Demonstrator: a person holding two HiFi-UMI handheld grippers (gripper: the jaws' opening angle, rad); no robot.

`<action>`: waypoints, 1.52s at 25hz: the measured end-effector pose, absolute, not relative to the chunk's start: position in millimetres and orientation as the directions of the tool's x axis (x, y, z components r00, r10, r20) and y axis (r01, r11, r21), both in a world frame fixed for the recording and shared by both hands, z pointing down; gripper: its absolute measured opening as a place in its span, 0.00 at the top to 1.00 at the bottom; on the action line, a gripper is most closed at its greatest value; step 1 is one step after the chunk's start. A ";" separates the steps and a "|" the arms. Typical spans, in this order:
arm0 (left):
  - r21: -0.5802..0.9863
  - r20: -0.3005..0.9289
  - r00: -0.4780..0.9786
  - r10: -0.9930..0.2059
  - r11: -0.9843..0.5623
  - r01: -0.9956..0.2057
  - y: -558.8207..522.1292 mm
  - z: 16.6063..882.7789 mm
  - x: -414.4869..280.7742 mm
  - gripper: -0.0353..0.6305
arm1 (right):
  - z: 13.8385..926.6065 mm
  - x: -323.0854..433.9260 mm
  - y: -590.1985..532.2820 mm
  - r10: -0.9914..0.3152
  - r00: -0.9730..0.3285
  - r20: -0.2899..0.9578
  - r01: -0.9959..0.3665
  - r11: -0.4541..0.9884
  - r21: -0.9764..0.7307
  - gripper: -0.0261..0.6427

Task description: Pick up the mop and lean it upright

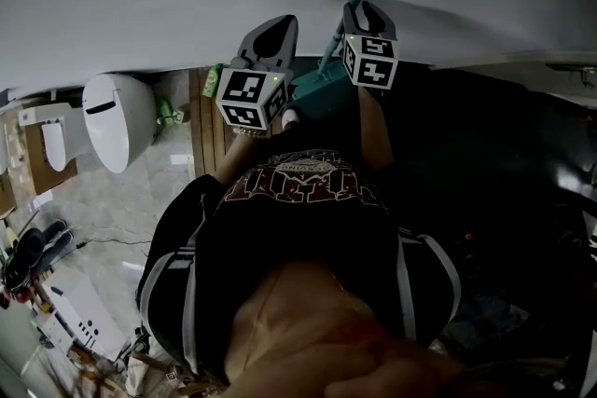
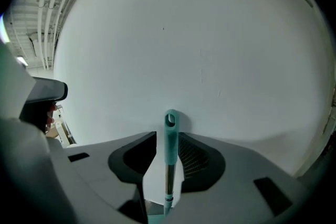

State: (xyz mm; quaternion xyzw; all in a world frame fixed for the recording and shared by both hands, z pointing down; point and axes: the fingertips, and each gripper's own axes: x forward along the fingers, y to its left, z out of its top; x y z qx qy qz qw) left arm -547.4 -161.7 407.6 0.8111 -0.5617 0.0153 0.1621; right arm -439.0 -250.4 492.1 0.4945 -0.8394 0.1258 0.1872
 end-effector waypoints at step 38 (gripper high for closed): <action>0.264 0.205 0.380 -0.902 -0.323 -0.909 -133.5 412.3 -566.2 0.88 | 509.8 -441.1 -221.8 -0.826 -0.357 0.436 -0.914 0.405 0.019 0.78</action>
